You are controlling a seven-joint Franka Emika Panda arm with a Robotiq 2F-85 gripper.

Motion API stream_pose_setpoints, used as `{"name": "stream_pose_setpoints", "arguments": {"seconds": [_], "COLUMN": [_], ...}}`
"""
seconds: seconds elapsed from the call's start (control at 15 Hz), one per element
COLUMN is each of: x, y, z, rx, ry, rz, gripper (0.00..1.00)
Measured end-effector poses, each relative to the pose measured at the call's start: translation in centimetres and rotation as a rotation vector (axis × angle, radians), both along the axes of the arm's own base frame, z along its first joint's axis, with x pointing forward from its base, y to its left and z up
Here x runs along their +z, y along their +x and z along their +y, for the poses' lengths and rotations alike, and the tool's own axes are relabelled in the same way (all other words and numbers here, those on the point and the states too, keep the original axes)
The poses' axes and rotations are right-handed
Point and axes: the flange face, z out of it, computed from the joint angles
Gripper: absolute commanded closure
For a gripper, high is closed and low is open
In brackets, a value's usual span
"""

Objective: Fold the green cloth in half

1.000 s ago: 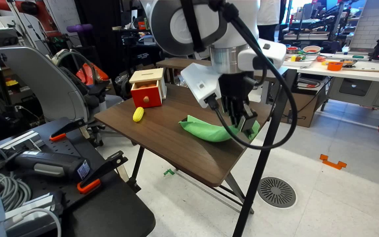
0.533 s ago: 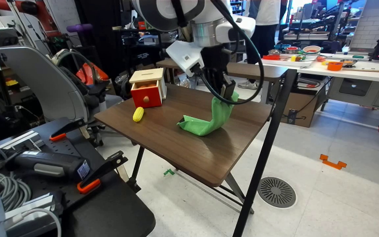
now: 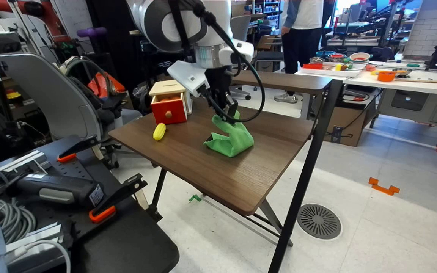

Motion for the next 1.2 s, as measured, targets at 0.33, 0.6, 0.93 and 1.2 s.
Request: {"name": "stream_pose_setpoints", "arguments": {"seconds": [0.33,0.6,0.93,1.2], "x": [-4.7,-6.9,-6.5,-3.3], "y": [-2.1,-3.0,-2.9,-2.1], "z": [1.0,0.0,-0.9,-2.6], "rx": [0.053,0.054,0.042,0.005], "ry": [0.004,-0.009,-0.023,-0.044], "rz": [0.083,0.120,0.114,0.079], "gripper": [0.97,0.62,0.26,0.00]}}
